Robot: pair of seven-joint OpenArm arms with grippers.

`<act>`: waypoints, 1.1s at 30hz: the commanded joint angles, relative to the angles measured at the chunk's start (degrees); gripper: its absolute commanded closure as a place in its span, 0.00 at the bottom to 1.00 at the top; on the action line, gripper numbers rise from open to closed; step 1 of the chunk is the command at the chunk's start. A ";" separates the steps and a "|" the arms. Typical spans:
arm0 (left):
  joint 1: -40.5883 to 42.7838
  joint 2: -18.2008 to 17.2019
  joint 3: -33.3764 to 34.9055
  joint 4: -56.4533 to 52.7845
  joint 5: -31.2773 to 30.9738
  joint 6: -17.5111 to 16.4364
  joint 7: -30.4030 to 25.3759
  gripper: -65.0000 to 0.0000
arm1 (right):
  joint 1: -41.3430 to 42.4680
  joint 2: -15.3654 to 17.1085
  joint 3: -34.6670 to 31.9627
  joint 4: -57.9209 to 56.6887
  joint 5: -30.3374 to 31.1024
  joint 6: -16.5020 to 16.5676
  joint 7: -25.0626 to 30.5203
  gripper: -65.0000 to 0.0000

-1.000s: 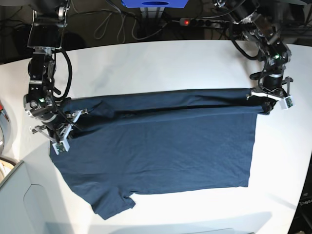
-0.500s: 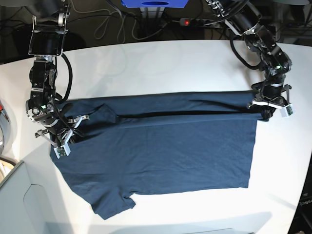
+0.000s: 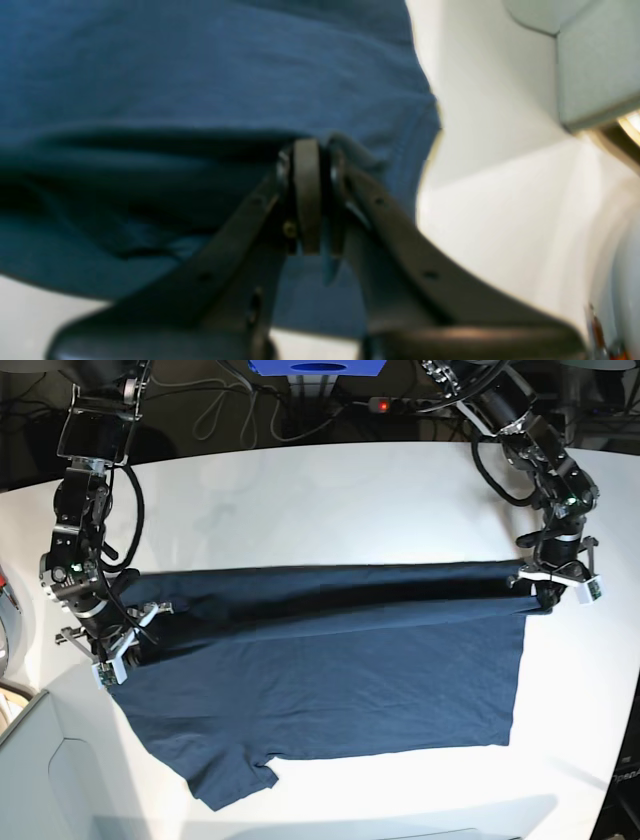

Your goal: Fold the T-shirt properly

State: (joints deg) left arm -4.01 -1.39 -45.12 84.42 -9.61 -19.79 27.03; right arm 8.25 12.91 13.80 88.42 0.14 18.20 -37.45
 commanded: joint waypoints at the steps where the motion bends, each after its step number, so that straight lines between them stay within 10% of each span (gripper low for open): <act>1: -0.78 -0.59 -0.02 0.90 -0.81 -0.12 -1.58 1.00 | 1.38 0.68 0.31 0.15 0.08 -0.04 1.36 0.99; 13: -0.96 -0.85 2.97 0.90 -0.81 0.14 -1.58 1.00 | 1.55 0.76 0.04 -4.25 0.08 0.22 1.80 0.99; 18: -0.96 -0.85 4.46 0.90 -0.72 0.32 -1.05 1.00 | 2.87 2.35 -4.70 -4.25 -0.01 0.22 0.66 0.71; 23: -0.87 -0.94 4.46 1.60 -1.08 0.32 -1.22 0.70 | 2.69 2.96 -5.58 -3.72 0.08 0.22 1.01 0.41; 33: 4.23 -0.77 2.62 5.29 -1.34 0.06 -1.58 0.54 | -1.61 5.25 -2.77 -0.47 0.17 0.31 1.19 0.40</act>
State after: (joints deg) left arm 0.60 -1.56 -42.22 88.95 -10.46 -19.73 26.85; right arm 5.45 17.34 10.85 86.80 -0.14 18.35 -37.67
